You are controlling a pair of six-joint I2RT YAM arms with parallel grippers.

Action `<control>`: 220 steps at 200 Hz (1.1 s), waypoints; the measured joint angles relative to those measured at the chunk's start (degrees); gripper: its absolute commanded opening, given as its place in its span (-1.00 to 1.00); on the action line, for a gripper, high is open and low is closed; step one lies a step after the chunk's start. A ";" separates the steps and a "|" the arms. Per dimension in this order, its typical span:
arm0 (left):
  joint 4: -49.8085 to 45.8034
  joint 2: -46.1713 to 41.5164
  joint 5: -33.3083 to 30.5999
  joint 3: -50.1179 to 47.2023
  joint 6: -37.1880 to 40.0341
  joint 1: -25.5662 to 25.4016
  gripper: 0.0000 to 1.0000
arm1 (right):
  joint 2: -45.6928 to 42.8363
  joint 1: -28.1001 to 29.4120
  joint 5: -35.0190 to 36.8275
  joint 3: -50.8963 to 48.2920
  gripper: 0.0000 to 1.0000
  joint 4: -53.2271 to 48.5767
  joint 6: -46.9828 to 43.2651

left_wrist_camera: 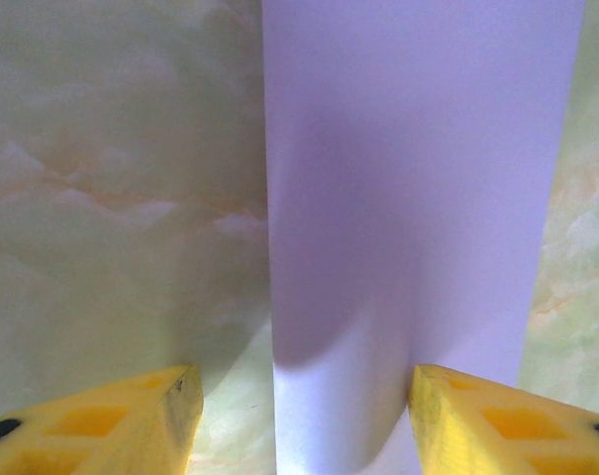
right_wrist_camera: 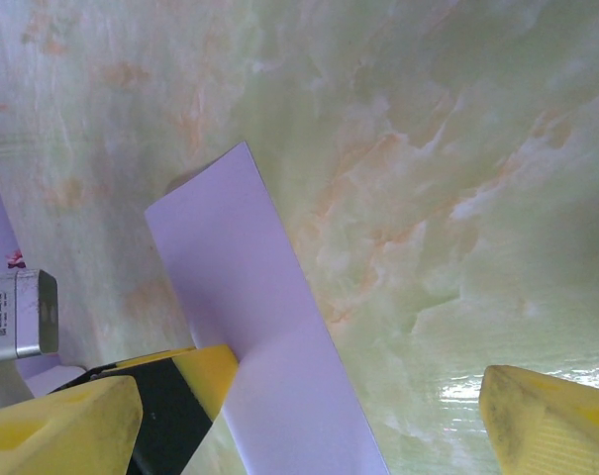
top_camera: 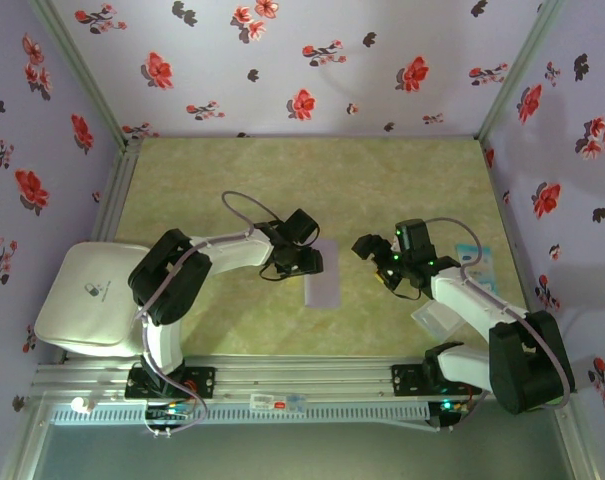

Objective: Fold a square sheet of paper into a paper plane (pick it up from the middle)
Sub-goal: First fold the square sheet of paper in half at the center of the table.

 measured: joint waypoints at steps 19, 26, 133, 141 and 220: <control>-0.24 0.22 0.00 0.22 -0.09 0.00 0.17 | 0.11 0.00 0.00 0.00 0.78 0.00 0.00; -0.31 0.28 -0.02 0.28 -0.09 0.02 0.14 | 0.22 0.00 0.00 0.00 0.78 0.00 0.00; -2.40 1.36 -0.02 1.81 -0.07 0.11 0.14 | 0.37 0.00 0.00 0.00 0.77 -0.02 -0.02; -2.51 1.42 -0.02 1.92 -0.07 0.11 0.14 | 0.37 0.00 0.00 0.00 0.77 -0.02 -0.02; -3.96 2.21 0.00 3.13 1.05 0.11 0.15 | 0.42 0.00 0.00 0.00 0.77 -0.02 -0.02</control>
